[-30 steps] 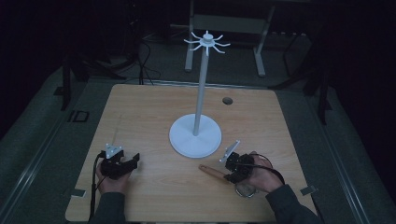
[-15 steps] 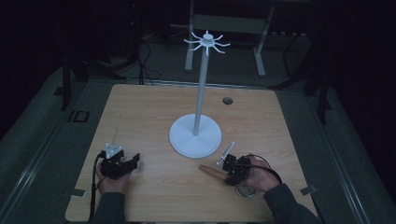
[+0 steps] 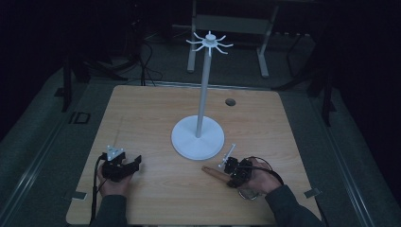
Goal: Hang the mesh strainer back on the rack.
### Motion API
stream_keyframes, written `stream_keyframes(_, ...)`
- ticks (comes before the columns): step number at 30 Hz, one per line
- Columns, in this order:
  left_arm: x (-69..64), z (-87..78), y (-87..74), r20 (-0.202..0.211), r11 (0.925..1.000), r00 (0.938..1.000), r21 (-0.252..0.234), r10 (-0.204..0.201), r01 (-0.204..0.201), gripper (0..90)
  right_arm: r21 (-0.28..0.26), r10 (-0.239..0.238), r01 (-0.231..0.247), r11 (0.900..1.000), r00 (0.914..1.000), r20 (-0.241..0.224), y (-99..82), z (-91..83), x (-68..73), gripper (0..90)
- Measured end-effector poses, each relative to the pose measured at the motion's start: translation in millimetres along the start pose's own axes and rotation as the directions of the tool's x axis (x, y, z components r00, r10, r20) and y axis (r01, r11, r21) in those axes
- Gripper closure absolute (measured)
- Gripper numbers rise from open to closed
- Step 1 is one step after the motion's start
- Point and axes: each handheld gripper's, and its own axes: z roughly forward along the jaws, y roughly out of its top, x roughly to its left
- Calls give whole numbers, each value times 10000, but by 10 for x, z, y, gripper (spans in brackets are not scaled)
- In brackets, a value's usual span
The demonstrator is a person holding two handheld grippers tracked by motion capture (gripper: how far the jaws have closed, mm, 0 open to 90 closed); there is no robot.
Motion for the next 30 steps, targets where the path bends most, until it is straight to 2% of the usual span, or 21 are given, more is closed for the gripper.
stream_keyframes(5,1,0,0,-8,10000,10000,3,-4,4,305,-5,-121,121,9999,9997,233,-2,-1,21,695)
stream_keyframes(7,0,1,0,-12,10000,10000,-4,3,-3,305,-99,-173,177,9998,9989,434,-8,-2,32,697)
stream_keyframes(11,0,0,1,-9,10000,10000,7,-3,3,305,-304,-128,144,9994,9986,522,-19,-24,46,698)
stream_keyframes(24,0,1,0,-9,10000,10000,-8,-25,25,305,-1178,226,-167,9929,9985,490,-62,-157,9,698)
stream_keyframes(30,0,1,0,-13,10000,10000,-8,-26,26,305,-1735,448,-358,9842,9978,482,-77,-215,-11,699)
